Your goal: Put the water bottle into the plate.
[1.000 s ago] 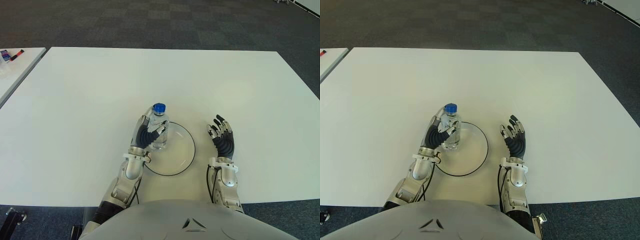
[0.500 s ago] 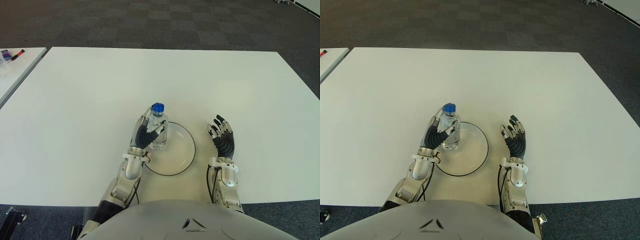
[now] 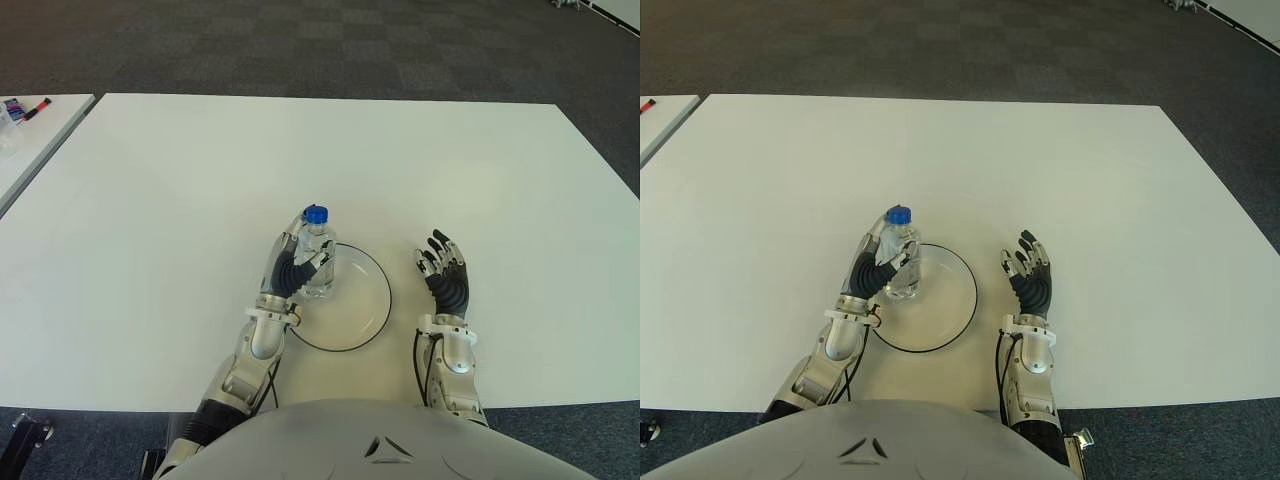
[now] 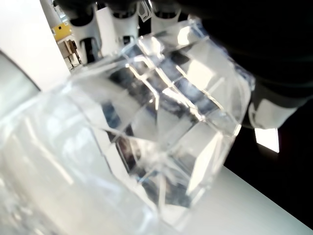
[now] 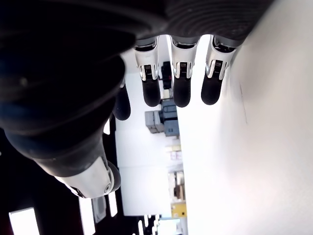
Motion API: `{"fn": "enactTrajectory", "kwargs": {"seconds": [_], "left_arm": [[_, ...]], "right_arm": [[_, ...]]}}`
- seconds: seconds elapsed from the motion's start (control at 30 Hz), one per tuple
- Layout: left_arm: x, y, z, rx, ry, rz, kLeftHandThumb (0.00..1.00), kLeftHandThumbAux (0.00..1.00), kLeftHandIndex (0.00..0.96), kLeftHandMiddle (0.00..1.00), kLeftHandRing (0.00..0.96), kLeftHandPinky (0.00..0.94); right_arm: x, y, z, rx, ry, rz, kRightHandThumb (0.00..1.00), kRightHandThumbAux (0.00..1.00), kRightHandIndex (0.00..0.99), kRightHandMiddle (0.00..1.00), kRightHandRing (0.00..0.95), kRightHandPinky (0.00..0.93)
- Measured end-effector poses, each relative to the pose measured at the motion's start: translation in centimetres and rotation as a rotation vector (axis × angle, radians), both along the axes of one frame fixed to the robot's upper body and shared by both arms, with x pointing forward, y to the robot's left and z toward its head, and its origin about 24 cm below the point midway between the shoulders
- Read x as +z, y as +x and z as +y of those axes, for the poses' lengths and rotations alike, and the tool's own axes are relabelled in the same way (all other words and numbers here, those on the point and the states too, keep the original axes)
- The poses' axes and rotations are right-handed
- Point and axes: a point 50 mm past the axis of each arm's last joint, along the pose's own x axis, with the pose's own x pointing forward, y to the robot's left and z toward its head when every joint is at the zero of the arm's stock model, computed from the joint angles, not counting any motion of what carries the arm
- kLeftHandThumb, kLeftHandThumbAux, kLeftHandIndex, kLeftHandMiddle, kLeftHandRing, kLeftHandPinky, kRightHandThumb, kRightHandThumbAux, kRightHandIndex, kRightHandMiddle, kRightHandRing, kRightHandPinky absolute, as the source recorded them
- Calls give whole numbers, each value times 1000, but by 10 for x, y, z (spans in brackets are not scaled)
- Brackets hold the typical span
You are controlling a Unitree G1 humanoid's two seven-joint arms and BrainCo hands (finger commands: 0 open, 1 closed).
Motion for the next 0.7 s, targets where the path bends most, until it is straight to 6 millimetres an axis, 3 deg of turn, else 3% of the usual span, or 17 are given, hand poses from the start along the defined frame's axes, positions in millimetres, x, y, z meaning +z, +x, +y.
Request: {"fn": "enactTrajectory", "kwargs": {"seconds": [0.7], "left_arm": [[0,0,0,-2,-5,-13,686,465,76,207,243,321]], "right_arm": [[0,0,0,1,-1,0,549,783,202,142,126,176]]}}
